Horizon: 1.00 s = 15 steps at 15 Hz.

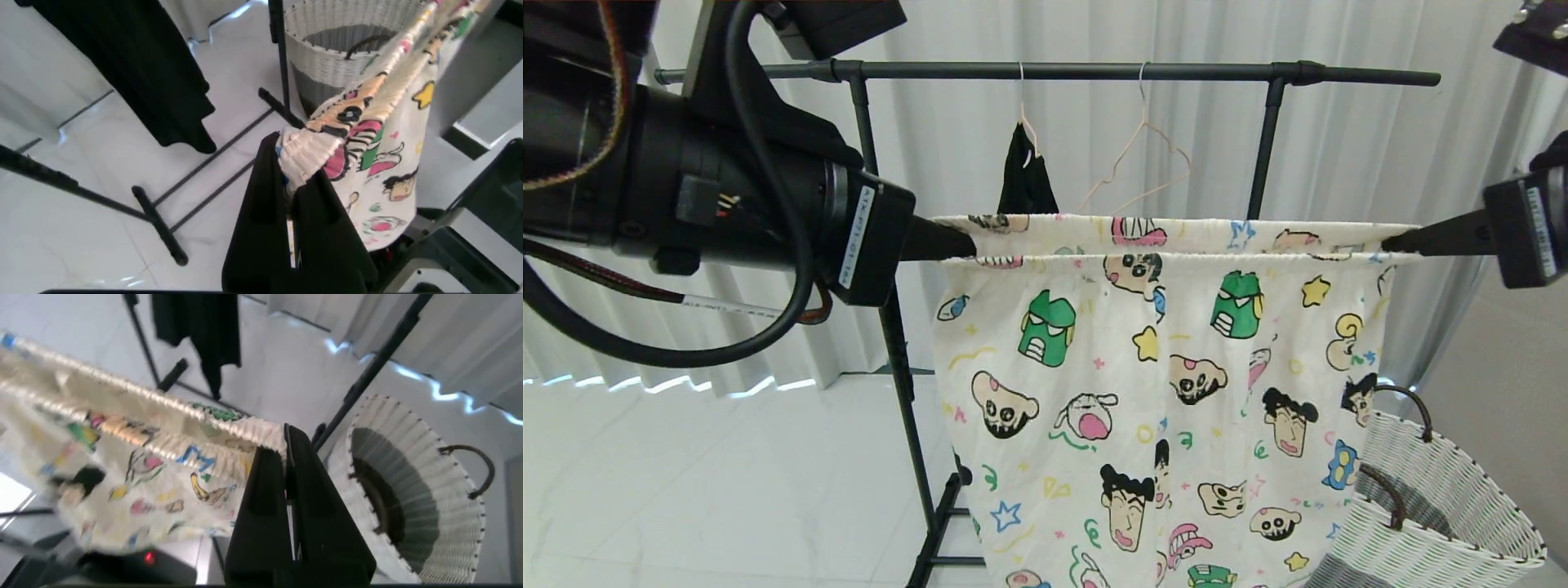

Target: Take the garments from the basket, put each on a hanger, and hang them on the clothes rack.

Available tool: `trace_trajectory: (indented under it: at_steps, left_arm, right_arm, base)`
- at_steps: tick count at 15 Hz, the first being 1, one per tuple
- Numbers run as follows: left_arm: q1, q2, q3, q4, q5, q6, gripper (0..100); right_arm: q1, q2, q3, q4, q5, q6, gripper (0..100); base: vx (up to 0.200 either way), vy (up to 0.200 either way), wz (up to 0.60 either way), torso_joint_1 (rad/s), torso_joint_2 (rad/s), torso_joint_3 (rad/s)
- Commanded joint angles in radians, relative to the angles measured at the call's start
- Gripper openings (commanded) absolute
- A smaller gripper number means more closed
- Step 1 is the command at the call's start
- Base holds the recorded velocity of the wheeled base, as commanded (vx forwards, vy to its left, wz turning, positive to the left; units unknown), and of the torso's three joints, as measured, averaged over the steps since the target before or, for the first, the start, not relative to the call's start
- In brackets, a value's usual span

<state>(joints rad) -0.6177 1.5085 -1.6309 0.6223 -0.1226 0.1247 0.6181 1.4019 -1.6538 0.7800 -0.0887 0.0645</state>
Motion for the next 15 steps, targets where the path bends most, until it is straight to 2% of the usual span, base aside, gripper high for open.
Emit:
trace_trajectory:
  at_steps: [1, 3, 4, 5, 8, 12, 14, 15]
  left_arm:
    - [-0.002, 0.029, 0.005, -0.053, 0.001, 0.004, 0]
    - [-0.004, 0.068, 0.003, -0.15, 0.0, 0.038, 0]
    - [-0.005, 0.075, 0.003, -0.165, 0.0, 0.049, 0]
    - [-0.008, 0.093, 0.0, -0.208, -0.003, 0.059, 0]
    - [-0.016, 0.105, 0.002, -0.245, -0.002, 0.058, 0]
    - [-0.016, 0.094, 0.006, -0.243, 0.0, 0.053, 0]
    - [-0.017, 0.062, 0.017, -0.237, 0.0, 0.013, 0]
    - [-0.028, 0.016, 0.036, -0.207, 0.0, -0.036, 0]
  right_arm:
    - [0.008, -0.089, 0.0, 0.071, 0.058, 0.0, 0]
    - [0.084, -0.155, 0.006, 0.17, 0.141, 0.001, 0]
    - [0.107, -0.162, 0.008, 0.18, 0.153, 0.003, 0]
    - [0.186, -0.164, 0.022, 0.191, 0.162, 0.008, 0]
    - [0.278, -0.141, 0.039, 0.185, 0.159, 0.009, 0]
    - [0.278, -0.143, 0.042, 0.185, 0.156, 0.009, 0]
    - [0.252, -0.136, 0.04, 0.17, 0.144, 0.009, 0]
    - [0.215, -0.123, 0.04, 0.09, 0.144, 0.005, 0]
  base:
    - [0.0, 0.0, 0.0, 0.0, 0.0, 0.0]
    - [0.0, 0.0, 0.0, 0.0, 0.0, 0.0]
    - [0.0, 0.0, 0.0, 0.0, 0.0, 0.0]
    - [0.0, 0.0, 0.0, 0.0, 0.0, 0.0]
    - [0.0, 0.0, 0.0, 0.0, 0.0, 0.0]
    - [0.0, 0.0, 0.0, 0.0, 0.0, 0.0]
    - [0.0, 0.0, 0.0, 0.0, 0.0, 0.0]
    - [0.0, 0.0, 0.0, 0.0, 0.0, 0.0]
